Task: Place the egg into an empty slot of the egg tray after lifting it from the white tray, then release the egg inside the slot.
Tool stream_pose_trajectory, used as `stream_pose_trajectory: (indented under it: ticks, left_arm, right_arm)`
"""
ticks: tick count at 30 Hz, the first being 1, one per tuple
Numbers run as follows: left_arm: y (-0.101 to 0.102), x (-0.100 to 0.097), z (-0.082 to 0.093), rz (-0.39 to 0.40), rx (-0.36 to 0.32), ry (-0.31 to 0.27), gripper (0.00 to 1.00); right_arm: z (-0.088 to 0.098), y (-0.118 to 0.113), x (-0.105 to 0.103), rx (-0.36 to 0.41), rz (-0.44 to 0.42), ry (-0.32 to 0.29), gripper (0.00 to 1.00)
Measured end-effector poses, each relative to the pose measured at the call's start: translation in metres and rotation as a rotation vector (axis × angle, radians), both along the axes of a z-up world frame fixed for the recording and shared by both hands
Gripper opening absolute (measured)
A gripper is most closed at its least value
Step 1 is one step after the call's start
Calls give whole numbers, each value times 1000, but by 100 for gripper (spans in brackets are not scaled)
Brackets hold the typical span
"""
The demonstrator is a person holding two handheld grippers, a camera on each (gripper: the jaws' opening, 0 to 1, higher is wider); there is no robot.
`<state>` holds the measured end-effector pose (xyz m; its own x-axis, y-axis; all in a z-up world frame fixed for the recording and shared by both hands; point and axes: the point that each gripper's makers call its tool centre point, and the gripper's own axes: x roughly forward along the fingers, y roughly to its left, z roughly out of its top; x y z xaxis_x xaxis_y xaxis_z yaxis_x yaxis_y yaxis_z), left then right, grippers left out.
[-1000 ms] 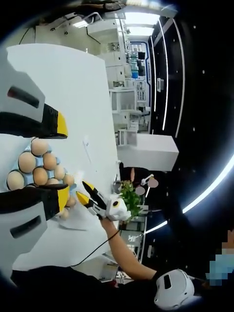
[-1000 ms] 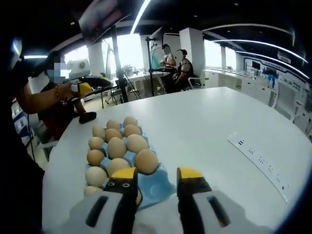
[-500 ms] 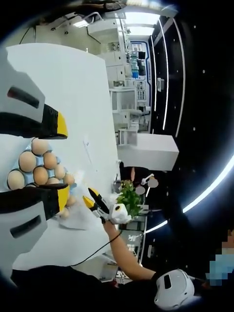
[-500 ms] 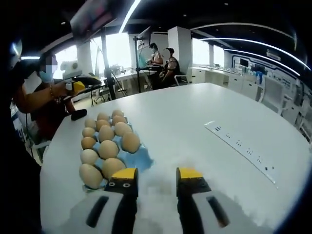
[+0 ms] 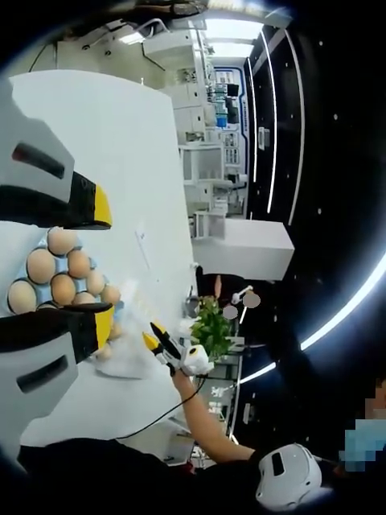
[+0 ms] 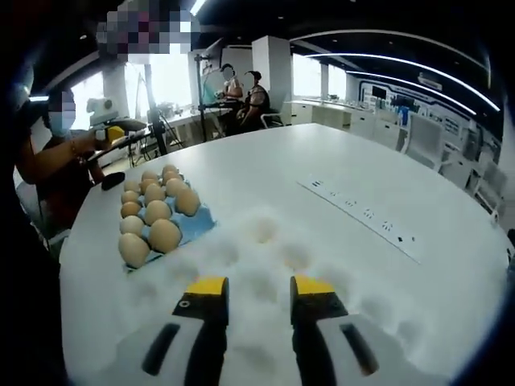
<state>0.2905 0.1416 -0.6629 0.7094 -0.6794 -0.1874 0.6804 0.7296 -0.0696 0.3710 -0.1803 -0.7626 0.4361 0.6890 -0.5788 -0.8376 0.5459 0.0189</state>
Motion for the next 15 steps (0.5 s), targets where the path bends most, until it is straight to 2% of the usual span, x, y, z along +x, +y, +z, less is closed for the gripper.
stream_pose_trajectory:
  ticks: [8,12,15]
  left_arm:
    - [3,-1,-2,5,5,8,37]
    - [3,-1,-1,4,4,7,36]
    - [1,0,-2,-1,2,9,36]
  right_arm:
    - [7,-53,10,-33,-113,-24,30]
    - [4,-80,14,-53,-170,-15,30]
    - [-1,-91,15,-66,-198,-4,30]
